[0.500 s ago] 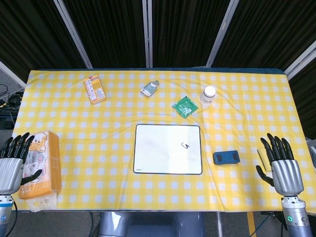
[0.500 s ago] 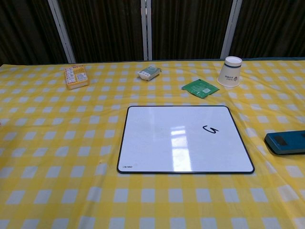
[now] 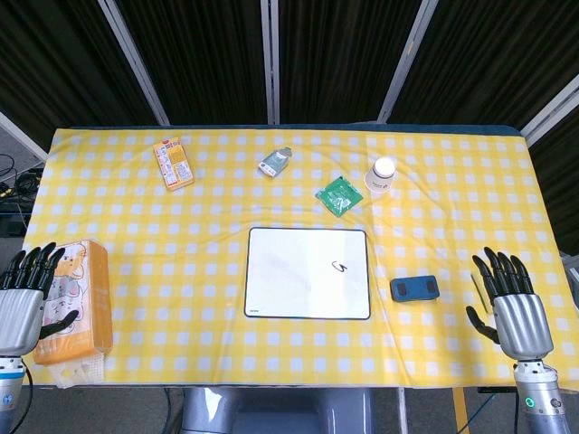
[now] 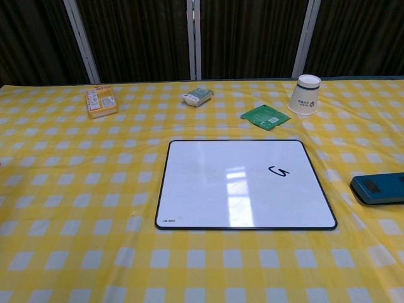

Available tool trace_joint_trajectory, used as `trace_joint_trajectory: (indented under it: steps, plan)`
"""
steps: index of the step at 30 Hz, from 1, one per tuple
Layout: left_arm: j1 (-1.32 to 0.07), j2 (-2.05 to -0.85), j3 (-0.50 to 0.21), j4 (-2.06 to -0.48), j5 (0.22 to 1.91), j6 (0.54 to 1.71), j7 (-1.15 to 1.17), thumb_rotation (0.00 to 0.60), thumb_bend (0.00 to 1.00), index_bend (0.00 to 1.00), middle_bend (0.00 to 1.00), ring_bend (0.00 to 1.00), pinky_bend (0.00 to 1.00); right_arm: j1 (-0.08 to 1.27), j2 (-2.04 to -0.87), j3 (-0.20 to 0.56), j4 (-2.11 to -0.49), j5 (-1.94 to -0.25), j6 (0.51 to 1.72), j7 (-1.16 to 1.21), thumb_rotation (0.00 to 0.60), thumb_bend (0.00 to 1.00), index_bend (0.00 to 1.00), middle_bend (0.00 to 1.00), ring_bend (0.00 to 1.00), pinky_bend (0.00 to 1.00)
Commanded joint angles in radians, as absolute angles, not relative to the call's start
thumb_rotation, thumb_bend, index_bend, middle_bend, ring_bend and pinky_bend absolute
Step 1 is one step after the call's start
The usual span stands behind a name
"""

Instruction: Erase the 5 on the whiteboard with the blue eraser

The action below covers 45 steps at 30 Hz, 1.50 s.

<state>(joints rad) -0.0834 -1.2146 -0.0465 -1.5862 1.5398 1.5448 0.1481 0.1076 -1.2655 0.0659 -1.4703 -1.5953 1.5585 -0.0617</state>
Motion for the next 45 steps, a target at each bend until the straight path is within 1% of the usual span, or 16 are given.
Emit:
trace_joint_trajectory:
  steps: [1,5,9,14,18,21,22,25,35,40,45]
  plan:
    - [-0.083,-1.214,-0.046,-1.586,1.54,1.545,0.148,0.6,0.12,0.0,0.0,0.0,0.0,0.114,-1.249,0.054,-1.491,-1.594,1.53,-0.052,0.6,0.2,0.09,0.0,0.0,0.0]
    - [-0.083,-1.208,-0.047,-1.594,1.543,1.549,0.148,0.6,0.12,0.0,0.0,0.0,0.0,0.132,-1.221,0.037,-1.524,-1.601,1.481,-0.049,0.6,0.2,0.17,0.01,0.0,0.04]
    - [-0.082,-1.207,-0.047,-1.597,1.545,1.553,0.151,0.6,0.12,0.0,0.0,0.0,0.0,0.159,-1.185,0.03,-1.57,-1.596,1.418,-0.062,0.6,0.2,0.21,0.06,0.0,0.07]
    - [-0.084,-1.209,-0.046,-1.596,1.542,1.546,0.156,0.6,0.12,0.0,0.0,0.0,0.0,0.203,-1.135,0.027,-1.643,-1.556,1.306,-0.1,0.6,0.23,0.26,0.12,0.01,0.12]
    - [-0.084,-1.21,-0.047,-1.592,1.54,1.545,0.157,0.6,0.12,0.0,0.0,0.0,0.0,0.242,-1.118,0.033,-1.689,-1.501,1.213,-0.144,0.6,0.23,0.26,0.12,0.01,0.11]
    - [-0.084,-1.21,-0.047,-1.592,1.54,1.546,0.155,0.6,0.12,0.0,0.0,0.0,0.0,0.291,-1.146,0.044,-1.675,-1.441,1.116,-0.197,0.6,0.22,0.26,0.1,0.01,0.09]
    - [-0.084,-1.21,-0.047,-1.592,1.54,1.545,0.155,0.6,0.12,0.0,0.0,0.0,0.0,0.3,-1.153,0.05,-1.673,-1.42,1.1,-0.209,0.6,0.22,0.25,0.1,0.01,0.08]
    - [-0.085,-1.21,-0.047,-1.592,1.538,1.544,0.154,0.6,0.12,0.0,0.0,0.0,0.0,0.315,-1.168,0.062,-1.665,-1.379,1.075,-0.23,0.6,0.2,0.23,0.08,0.01,0.07]
    - [-0.088,-1.214,-0.05,-1.587,1.53,1.537,0.162,0.6,0.12,0.0,0.0,0.0,0.0,0.384,-1.207,0.083,-1.619,-1.218,0.95,-0.299,0.6,0.2,0.17,0.05,0.0,0.04]
    - [-0.092,-1.218,-0.051,-1.583,1.525,1.529,0.164,0.6,0.12,0.0,0.0,0.0,0.0,0.414,-1.219,0.083,-1.602,-1.173,0.912,-0.318,0.6,0.18,0.21,0.05,0.0,0.04]
    - [-0.094,-1.222,-0.054,-1.579,1.52,1.525,0.166,0.6,0.12,0.0,0.0,0.0,0.0,0.444,-1.234,0.086,-1.581,-1.134,0.88,-0.328,0.6,0.18,0.22,0.05,0.0,0.04]
